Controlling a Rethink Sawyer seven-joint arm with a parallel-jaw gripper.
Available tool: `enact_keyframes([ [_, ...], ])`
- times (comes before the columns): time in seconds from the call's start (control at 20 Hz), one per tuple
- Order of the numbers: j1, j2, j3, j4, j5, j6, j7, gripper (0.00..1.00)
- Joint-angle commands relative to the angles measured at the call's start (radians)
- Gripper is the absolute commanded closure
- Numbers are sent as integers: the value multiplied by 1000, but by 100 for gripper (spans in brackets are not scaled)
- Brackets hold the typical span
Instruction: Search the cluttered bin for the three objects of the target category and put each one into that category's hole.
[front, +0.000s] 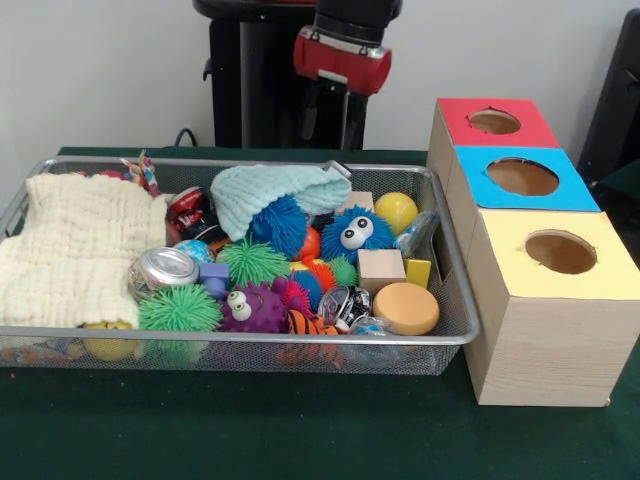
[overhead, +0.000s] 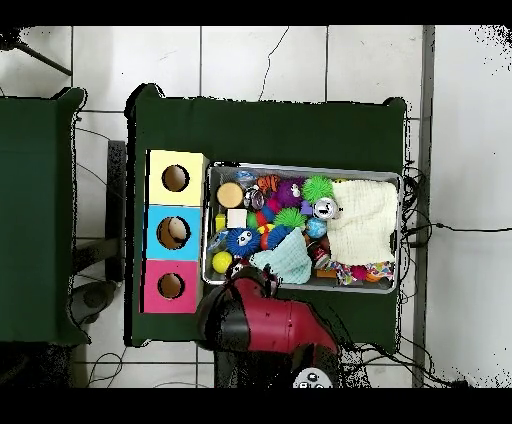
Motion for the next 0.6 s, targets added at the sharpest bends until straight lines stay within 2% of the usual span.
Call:
enact_keyframes([
  [0.05,38,20,10,75,41,-23,183,0],
  [0.15,21,40,47,46,7,-1,123,0],
  [0.35,-88,53,176,-23,-91,81,-62,0],
  [0.6,-192,24,307,-77,-224,178,-243,0],
])
